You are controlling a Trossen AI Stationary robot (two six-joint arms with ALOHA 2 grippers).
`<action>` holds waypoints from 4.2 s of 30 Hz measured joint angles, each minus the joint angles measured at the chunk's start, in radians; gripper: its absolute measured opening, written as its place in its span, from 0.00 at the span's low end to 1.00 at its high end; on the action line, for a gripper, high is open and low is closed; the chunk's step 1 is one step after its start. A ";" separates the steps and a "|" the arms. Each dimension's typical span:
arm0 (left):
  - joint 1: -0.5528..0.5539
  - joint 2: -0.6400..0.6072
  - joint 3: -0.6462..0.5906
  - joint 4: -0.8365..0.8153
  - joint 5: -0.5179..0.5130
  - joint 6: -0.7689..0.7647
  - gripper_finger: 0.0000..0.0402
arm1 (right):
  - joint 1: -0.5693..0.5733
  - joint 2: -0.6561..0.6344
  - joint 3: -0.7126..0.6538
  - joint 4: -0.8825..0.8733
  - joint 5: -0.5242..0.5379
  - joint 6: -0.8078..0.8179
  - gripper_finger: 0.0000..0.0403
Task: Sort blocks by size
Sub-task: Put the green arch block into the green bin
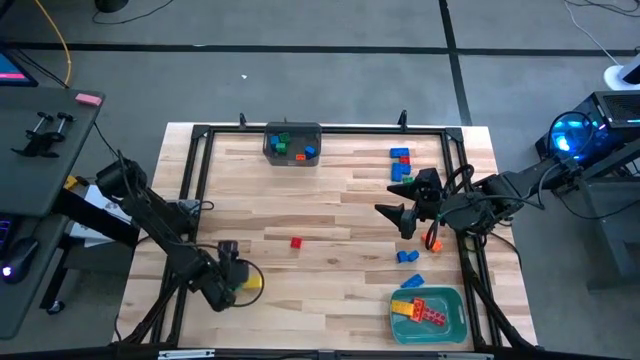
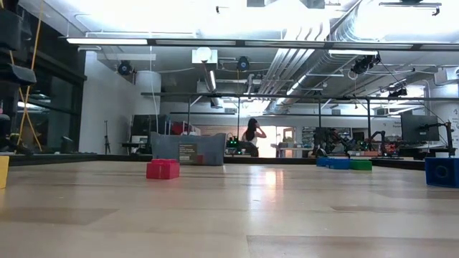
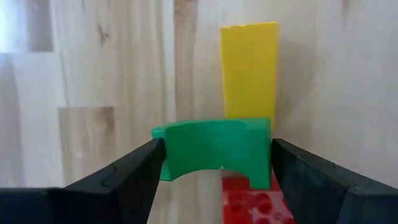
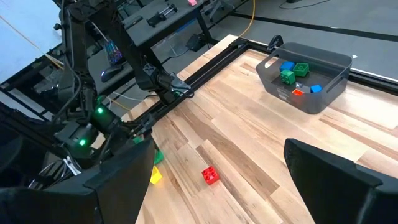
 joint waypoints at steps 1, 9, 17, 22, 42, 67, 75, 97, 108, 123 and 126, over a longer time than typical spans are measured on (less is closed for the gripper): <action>0.000 0.000 -0.001 0.000 -0.009 0.008 0.70 | 0.000 0.000 0.000 0.000 0.000 0.000 0.88; 0.024 0.004 -0.004 -0.015 -0.121 0.033 0.70 | 0.000 0.000 0.000 0.000 0.000 0.000 0.88; 0.102 0.004 -0.043 -0.030 -0.139 0.038 0.70 | 0.000 0.000 0.000 -0.003 0.000 0.000 0.88; 0.158 -0.026 -0.036 -0.069 -0.128 -0.138 0.70 | 0.000 0.000 0.000 -0.005 0.000 0.000 0.88; 0.275 -0.034 -0.132 0.014 -0.015 -1.234 0.70 | 0.000 0.000 0.000 -0.010 0.025 -0.008 0.88; 0.472 -0.145 -0.081 -0.030 -0.424 -0.968 0.18 | 0.000 0.000 0.000 -0.014 0.034 0.017 0.88; 0.867 -0.276 0.040 0.227 -0.447 -0.211 0.18 | 0.000 0.009 0.000 0.000 0.094 0.045 0.88; 1.355 -0.048 0.384 0.327 -0.084 0.280 0.18 | -0.007 0.080 0.000 0.010 0.084 0.062 0.88; 1.355 -0.048 0.384 0.327 -0.084 0.277 0.18 | -0.007 0.080 0.000 0.010 0.083 0.034 0.88; 1.355 -0.048 0.384 0.327 -0.085 0.277 0.19 | -0.007 0.080 0.000 0.009 0.078 0.034 0.88; 1.355 -0.048 0.384 0.327 -0.099 0.278 0.19 | -0.007 0.080 0.000 0.010 0.078 0.034 0.88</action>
